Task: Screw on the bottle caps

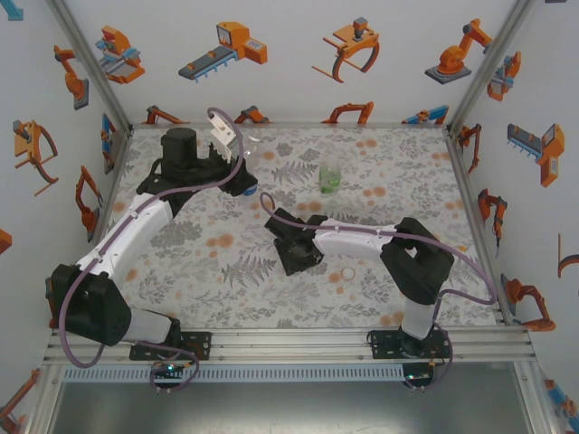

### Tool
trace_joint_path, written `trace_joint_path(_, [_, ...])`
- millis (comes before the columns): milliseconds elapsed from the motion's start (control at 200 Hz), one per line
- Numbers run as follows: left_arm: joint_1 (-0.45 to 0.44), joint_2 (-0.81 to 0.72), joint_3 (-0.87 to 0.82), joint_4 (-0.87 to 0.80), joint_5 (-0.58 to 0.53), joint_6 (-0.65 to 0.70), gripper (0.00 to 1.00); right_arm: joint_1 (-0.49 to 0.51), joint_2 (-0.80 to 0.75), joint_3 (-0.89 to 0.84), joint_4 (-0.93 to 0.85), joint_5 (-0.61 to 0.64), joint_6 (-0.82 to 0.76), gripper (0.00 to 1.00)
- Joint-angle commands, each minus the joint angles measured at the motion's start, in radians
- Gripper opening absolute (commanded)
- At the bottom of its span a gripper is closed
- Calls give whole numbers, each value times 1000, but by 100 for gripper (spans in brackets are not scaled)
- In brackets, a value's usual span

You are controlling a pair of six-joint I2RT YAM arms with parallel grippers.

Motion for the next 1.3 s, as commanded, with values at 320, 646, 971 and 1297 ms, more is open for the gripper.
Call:
trace_joint_path(320, [5, -34, -6, 27, 17, -20, 0, -77, -17, 33, -60, 57, -3, 32])
trace_joint_path(646, [5, -36, -7, 32, 22, -27, 0, -171, -3, 26, -71, 28, 33, 35])
trace_joint_path(971, [5, -34, -8, 36, 30, -33, 0, -178, -20, 62, -116, 30, 27, 46])
trace_joint_path(1297, [5, -39, -8, 40, 32, -36, 0, -178, -60, 65, -101, -15, 42, 46])
